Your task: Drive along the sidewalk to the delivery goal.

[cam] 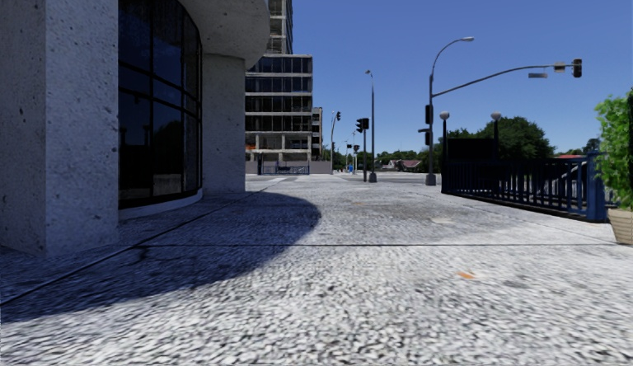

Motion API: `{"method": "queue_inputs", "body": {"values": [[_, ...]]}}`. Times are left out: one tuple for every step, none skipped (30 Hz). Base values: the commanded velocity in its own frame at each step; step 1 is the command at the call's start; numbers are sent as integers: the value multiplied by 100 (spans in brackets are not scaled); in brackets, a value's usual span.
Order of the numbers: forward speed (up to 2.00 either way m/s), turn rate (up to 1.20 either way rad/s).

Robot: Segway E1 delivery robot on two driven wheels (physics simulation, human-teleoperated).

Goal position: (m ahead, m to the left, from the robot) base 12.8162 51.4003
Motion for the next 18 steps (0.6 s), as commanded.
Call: {"method": "queue_inputs", "body": {"values": [[200, 0], [200, 0], [200, 0], [200, 0], [200, 0], [200, 0], [200, 0], [200, 0], [200, 0], [200, 0], [200, 0], [200, 0], [200, 0], [200, 0], [200, 0], [200, 0], [200, 0], [200, 0]]}}
